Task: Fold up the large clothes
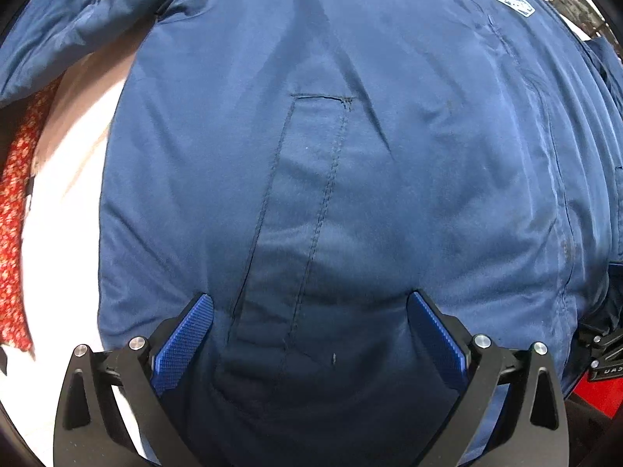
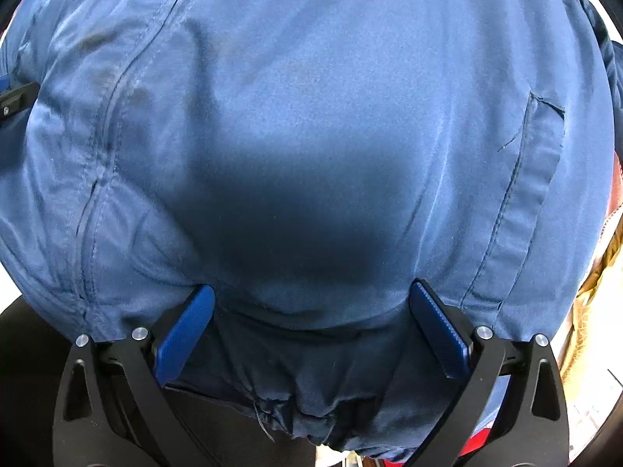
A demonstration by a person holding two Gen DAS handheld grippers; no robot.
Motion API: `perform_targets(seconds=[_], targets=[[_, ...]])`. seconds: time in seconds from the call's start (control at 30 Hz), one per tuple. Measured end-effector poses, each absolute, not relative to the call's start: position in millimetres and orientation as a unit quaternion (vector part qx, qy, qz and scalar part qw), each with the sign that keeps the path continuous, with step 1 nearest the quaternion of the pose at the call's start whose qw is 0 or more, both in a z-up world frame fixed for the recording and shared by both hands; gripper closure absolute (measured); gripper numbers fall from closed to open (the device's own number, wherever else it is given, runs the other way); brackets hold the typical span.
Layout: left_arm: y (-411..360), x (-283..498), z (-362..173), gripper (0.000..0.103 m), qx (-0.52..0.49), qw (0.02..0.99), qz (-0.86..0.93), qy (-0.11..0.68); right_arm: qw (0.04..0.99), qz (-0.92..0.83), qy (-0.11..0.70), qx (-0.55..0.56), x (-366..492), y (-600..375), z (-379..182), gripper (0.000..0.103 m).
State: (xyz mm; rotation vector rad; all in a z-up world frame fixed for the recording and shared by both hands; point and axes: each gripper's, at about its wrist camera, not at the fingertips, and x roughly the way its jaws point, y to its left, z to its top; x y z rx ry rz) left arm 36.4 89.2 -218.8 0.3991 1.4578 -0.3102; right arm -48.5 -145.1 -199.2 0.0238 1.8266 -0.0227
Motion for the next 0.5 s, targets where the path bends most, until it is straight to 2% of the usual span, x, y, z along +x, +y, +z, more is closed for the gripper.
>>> perform_targets(seconds=[0.2,0.5], targets=[[86,37,-185,0.006,0.130,0.728,-0.117,0.663,0.695,-0.024,0.710,0.112,-24,-201,-151,0.005],[28,33,-158,0.006,0.161,0.728,-0.135,0.652,0.733,-0.189,0.551,0.351,-53,-408,-97,0.005]])
